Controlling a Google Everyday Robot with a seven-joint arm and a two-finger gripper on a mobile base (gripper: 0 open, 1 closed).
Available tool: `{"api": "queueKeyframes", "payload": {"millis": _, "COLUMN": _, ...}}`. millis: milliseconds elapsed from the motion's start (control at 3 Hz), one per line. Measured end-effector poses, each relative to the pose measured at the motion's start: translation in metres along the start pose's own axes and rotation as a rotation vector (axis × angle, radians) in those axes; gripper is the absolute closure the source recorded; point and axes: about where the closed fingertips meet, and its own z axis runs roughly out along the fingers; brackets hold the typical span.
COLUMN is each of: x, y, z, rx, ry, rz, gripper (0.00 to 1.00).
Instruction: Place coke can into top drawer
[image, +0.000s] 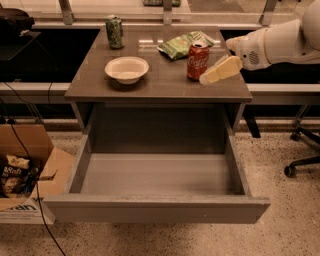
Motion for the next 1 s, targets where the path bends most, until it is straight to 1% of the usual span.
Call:
{"api": "queueKeyframes", "payload": {"millis": 333, "x": 0.0, "y": -0.003, "z": 0.014, "rx": 0.035, "ry": -0.026, "rz": 0.023, "gripper": 0.0}}
{"api": "queueKeyframes", "payload": {"millis": 1000, "x": -0.005, "y": -0.022, "z": 0.067, "rx": 0.105, "ry": -0.122, "rz": 0.047, "gripper": 0.0}}
